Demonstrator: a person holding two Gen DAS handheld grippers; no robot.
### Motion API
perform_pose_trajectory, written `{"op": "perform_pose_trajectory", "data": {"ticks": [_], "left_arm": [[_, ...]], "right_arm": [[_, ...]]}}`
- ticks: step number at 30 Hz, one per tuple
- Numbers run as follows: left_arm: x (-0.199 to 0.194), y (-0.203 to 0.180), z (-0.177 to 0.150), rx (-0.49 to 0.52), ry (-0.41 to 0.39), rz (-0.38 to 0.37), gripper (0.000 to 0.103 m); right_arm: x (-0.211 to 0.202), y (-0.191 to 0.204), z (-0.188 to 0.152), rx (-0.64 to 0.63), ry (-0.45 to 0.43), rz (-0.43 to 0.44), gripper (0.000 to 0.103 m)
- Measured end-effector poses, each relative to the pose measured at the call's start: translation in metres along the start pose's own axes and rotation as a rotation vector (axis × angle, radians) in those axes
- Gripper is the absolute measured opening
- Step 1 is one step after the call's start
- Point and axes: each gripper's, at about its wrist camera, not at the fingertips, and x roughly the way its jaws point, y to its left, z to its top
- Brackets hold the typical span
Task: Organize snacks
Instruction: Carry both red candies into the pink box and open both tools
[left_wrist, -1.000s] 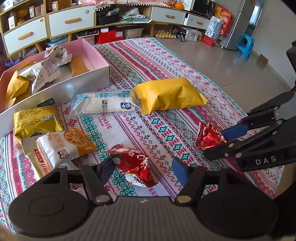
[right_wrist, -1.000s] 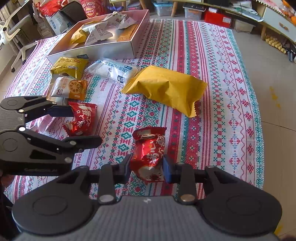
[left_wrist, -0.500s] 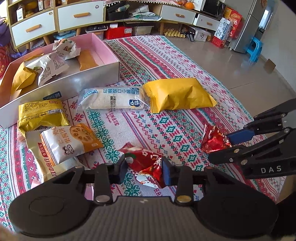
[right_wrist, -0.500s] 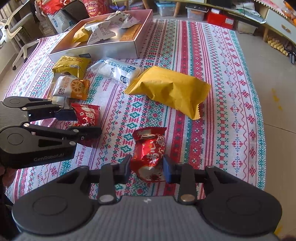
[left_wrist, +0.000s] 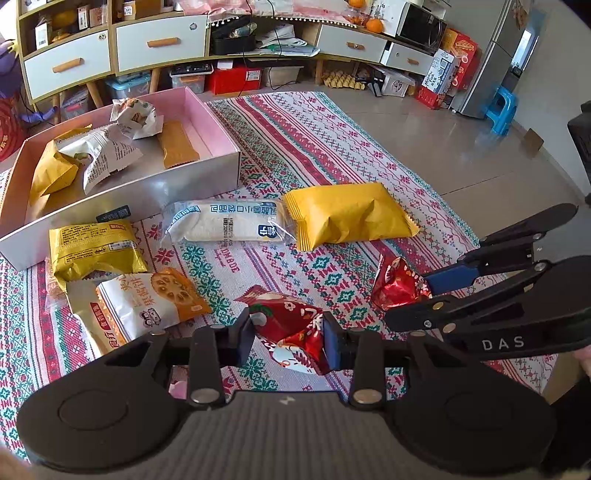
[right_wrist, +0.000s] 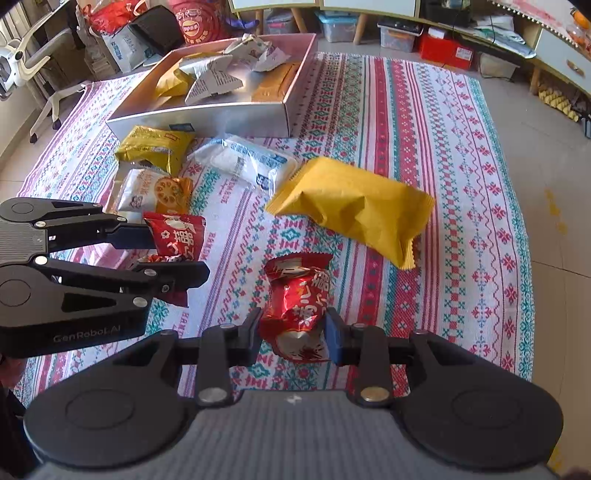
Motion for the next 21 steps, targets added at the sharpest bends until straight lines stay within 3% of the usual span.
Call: {"op": "perform_pose_trajectory", "data": {"ticks": [21], "left_arm": [[-0.048, 0.069, 0.026, -0.085, -0.100, 0.103, 0.044]], "right_arm": [[-0.002, 0.036, 0.057, -0.001, -0.076, 0.044, 0.031]]}}
